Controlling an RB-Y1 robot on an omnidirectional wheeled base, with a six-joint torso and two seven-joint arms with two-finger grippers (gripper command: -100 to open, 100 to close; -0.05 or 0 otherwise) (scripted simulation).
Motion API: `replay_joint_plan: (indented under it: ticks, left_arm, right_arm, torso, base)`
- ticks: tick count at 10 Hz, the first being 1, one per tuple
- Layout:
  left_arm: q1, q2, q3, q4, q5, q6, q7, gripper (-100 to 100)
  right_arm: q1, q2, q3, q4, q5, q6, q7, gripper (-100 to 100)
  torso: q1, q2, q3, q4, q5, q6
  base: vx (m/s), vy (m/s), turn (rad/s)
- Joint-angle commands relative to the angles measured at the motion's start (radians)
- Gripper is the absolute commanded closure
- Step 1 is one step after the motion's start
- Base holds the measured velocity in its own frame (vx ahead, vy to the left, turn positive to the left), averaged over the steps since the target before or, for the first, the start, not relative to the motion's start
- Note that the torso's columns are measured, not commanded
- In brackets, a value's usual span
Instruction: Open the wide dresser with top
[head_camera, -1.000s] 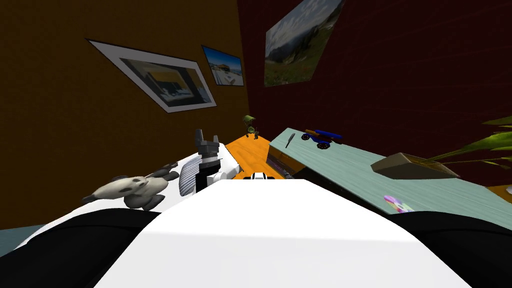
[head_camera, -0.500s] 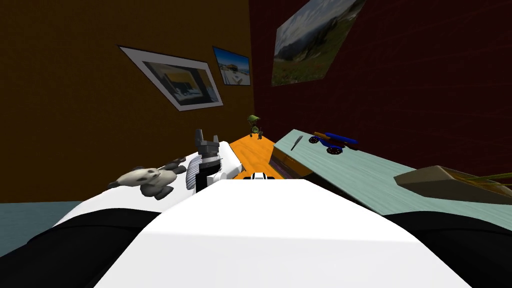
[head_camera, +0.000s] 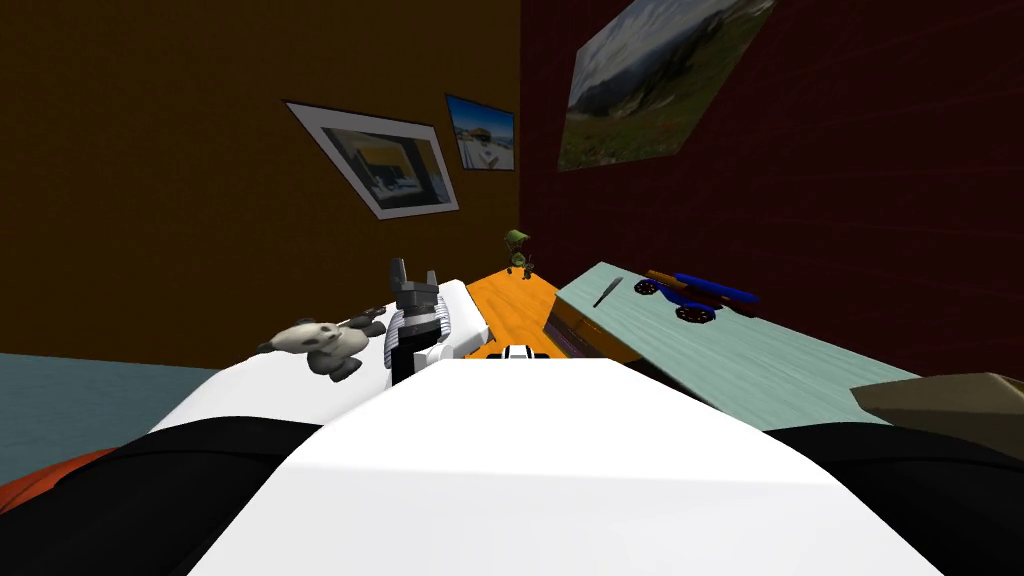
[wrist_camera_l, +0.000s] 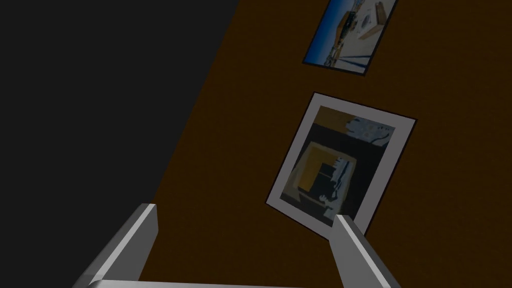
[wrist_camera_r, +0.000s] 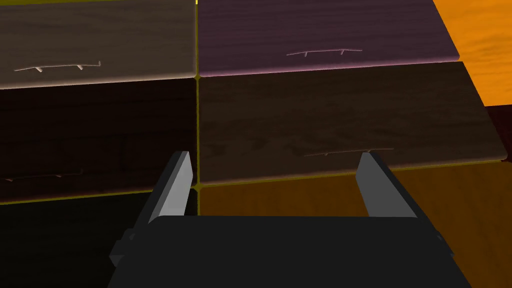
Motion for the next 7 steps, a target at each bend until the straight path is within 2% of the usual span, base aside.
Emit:
replay_joint_plan:
  ticks: [1,3,4,5,6,7]
  left_arm:
    - [0.0,0.0,0.0,0.0,0.0,0.0,0.0,0]
    - [0.0,0.0,0.0,0.0,0.0,0.0,0.0,0]
    - [0.0,0.0,0.0,0.0,0.0,0.0,0.0,0]
    - [0.0,0.0,0.0,0.0,0.0,0.0,0.0,0]
    - [0.0,0.0,0.0,0.0,0.0,0.0,0.0,0]
    - [0.0,0.0,0.0,0.0,0.0,0.0,0.0,0]
  right_arm:
    - [0.012,-0.003,0.015,0.045,0.053,0.078,0.003,-100]
    - [0.012,-0.003,0.015,0.045,0.053,0.113,0.003,-100]
    - [0.012,-0.001,0.025,0.093,0.101,0.149,0.001,-100]
    - [0.012,-0.001,0.025,0.093,0.101,0.173,0.001,-100]
    - [0.009,0.001,0.034,0.132,0.142,0.208,0.0,-100]
    - [0.009,0.001,0.034,0.14,0.149,0.247,0.0,-100]
  torso:
    - [0.0,0.001,0.001,0.0,0.0,0.0]
    - [0.0,0.0,0.0,0.0,0.0,0.0]
    - [0.0,0.001,0.0,0.0,0.0,0.0]
    - [0.0,0.0,0.0,0.0,0.0,-0.001]
    - [0.0,0.0,0.0,0.0,0.0,0.0]
    - [0.0,-0.001,0.0,0.0,0.0,-0.001]
  base:
    - [0.029,0.019,0.222]
    - [0.022,0.006,0.091]
    - [0.03,0.01,0.284]
    - [0.032,0.002,0.135]
    - [0.042,0.005,0.204]
    - [0.04,0.005,0.157]
